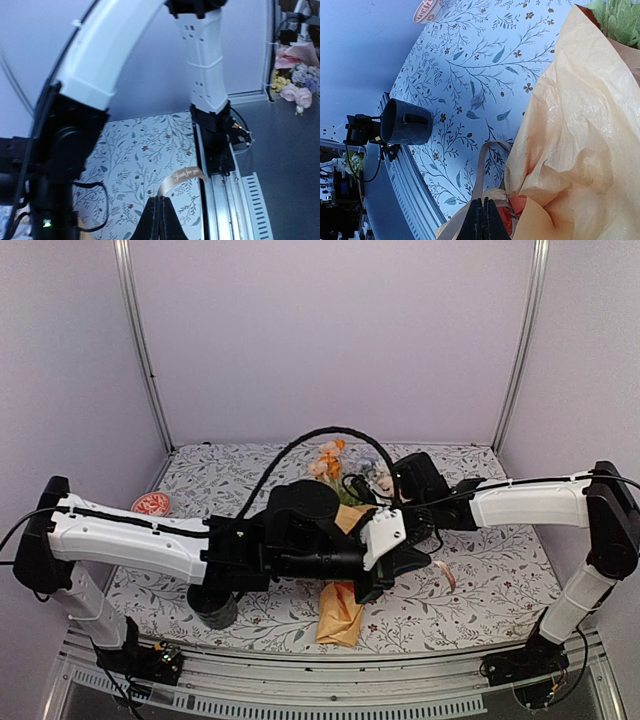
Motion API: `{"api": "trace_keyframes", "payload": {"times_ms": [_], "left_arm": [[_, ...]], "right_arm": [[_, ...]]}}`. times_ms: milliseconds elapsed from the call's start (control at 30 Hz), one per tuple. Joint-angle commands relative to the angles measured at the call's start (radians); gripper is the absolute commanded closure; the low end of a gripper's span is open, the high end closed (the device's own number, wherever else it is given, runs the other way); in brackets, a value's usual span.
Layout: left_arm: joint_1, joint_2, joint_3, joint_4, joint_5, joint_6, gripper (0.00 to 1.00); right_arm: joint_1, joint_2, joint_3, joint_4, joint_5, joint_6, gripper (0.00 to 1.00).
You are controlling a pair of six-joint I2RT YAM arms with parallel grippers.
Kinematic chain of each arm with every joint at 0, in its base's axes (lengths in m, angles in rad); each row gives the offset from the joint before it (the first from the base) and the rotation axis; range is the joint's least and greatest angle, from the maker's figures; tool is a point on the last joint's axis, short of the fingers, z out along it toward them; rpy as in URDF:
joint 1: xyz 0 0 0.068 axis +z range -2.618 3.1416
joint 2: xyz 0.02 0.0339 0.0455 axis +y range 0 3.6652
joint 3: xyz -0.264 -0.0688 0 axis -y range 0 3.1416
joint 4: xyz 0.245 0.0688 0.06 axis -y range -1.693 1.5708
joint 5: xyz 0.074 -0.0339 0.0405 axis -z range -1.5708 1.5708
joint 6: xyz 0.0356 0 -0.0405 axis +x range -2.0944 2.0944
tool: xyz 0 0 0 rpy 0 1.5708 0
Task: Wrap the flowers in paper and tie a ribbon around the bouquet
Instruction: Cross the half-tied ribbon over the folded bouquet.
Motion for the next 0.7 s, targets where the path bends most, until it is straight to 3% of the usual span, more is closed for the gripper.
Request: {"api": "trace_keyframes", "payload": {"times_ms": [0,167,367,433,567,600,667], "left_arm": [[-0.036,0.111,0.066,-0.009,0.194,0.085,1.0],[-0.037,0.246,0.123,-0.023,0.224,0.136,1.0],[-0.036,0.409,0.203,-0.077,0.045,0.183,1.0],[-0.035,0.437,0.242,-0.131,-0.002,0.19,0.86],[-0.033,0.408,0.215,-0.144,-0.024,0.21,0.35],[-0.032,0.392,0.195,-0.132,-0.031,0.217,0.27],[-0.03,0.354,0.154,-0.105,-0.043,0.226,0.19]], "right_arm": [[-0.005,0.015,0.032,0.001,-0.017,-0.033,1.0],[-0.004,0.007,0.037,-0.03,-0.015,-0.065,1.0],[-0.005,-0.002,0.043,-0.06,-0.014,-0.092,1.0],[-0.005,-0.002,0.045,-0.065,-0.017,-0.099,1.0],[-0.005,0.002,0.049,-0.066,-0.032,-0.105,1.0],[-0.006,0.004,0.051,-0.067,-0.035,-0.106,1.0],[-0.005,0.008,0.054,-0.066,-0.041,-0.107,1.0]]}}
